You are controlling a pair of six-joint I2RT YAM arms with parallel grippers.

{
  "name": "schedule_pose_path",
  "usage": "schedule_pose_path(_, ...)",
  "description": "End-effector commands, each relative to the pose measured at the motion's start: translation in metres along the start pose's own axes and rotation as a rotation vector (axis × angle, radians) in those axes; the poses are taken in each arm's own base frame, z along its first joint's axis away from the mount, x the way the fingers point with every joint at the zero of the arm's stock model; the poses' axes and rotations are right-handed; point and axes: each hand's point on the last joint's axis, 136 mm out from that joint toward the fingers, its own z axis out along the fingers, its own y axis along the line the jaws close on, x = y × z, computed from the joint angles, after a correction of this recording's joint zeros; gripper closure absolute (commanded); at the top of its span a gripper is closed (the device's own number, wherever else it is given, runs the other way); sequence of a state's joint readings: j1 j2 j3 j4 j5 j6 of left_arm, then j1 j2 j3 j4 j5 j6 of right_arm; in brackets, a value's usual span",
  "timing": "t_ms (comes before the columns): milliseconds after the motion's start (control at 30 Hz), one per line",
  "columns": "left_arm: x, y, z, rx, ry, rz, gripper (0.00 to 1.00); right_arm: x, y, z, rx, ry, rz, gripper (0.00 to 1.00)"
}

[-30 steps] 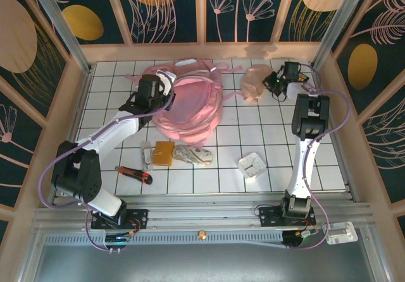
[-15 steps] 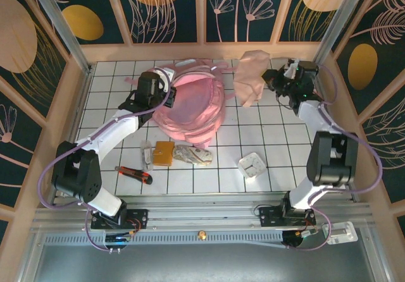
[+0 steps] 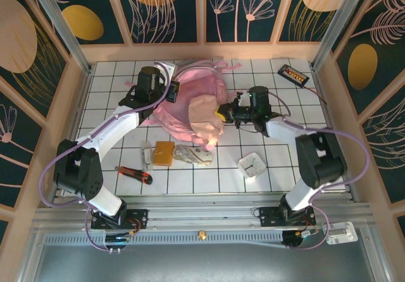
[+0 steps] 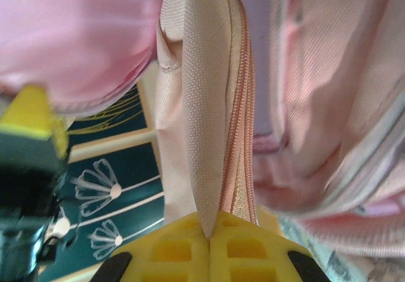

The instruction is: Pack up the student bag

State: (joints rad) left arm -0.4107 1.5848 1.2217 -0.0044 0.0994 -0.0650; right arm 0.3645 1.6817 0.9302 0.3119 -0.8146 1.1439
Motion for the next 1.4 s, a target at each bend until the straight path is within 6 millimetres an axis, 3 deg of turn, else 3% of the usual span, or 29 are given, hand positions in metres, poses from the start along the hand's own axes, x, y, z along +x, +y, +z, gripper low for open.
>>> schedule_pose_path(0,-0.05,-0.028,-0.017,0.141,-0.169,0.02,0.98,-0.031,0.027,0.028,-0.047,-0.033,-0.044,1.0)
schedule_pose_path(167,-0.032,-0.037,-0.017,0.198,-0.13,0.06,0.98,-0.084,0.027,0.069,-0.035,-0.13,0.008,1.0)
schedule_pose_path(300,-0.026,-0.043,-0.016,0.231,-0.114,0.071,0.98,-0.113,0.043,0.098,-0.138,-0.252,0.005,1.0)
schedule_pose_path(400,-0.027,-0.044,-0.014,0.24,-0.116,0.073,0.98,-0.118,0.05,0.13,-0.178,-0.284,-0.002,1.0)
schedule_pose_path(500,-0.031,-0.046,-0.012,0.252,-0.124,0.063,0.98,-0.122,0.04,0.156,-0.18,-0.346,0.015,1.0)
schedule_pose_path(700,-0.043,-0.052,-0.015,0.291,-0.156,0.032,0.98,-0.146,0.022,0.165,-0.105,-0.571,-0.042,1.0)
schedule_pose_path(800,-0.042,-0.05,-0.013,0.276,-0.152,0.034,0.98,-0.15,0.023,0.176,-0.091,-0.551,-0.079,0.99)
schedule_pose_path(867,-0.04,-0.045,-0.01,0.248,-0.144,0.038,0.98,-0.147,0.023,0.179,-0.084,-0.525,-0.103,0.73)
schedule_pose_path(933,-0.038,-0.04,-0.007,0.219,-0.14,0.044,0.98,-0.142,0.027,0.174,-0.083,-0.512,-0.133,0.36)
schedule_pose_path(967,-0.037,-0.038,-0.007,0.205,-0.139,0.045,0.98,-0.138,0.03,0.17,-0.086,-0.509,-0.148,0.24)
schedule_pose_path(1000,-0.037,-0.035,-0.006,0.19,-0.142,0.046,0.98,-0.134,0.035,0.166,-0.087,-0.506,-0.167,0.02)
schedule_pose_path(1200,-0.034,-0.022,0.0,0.123,-0.139,0.034,0.98,-0.104,0.074,0.124,-0.106,-0.491,-0.317,0.01)
schedule_pose_path(1367,-0.034,-0.01,0.004,0.088,-0.143,-0.015,0.98,-0.078,0.083,0.09,-0.1,-0.489,-0.365,0.01)
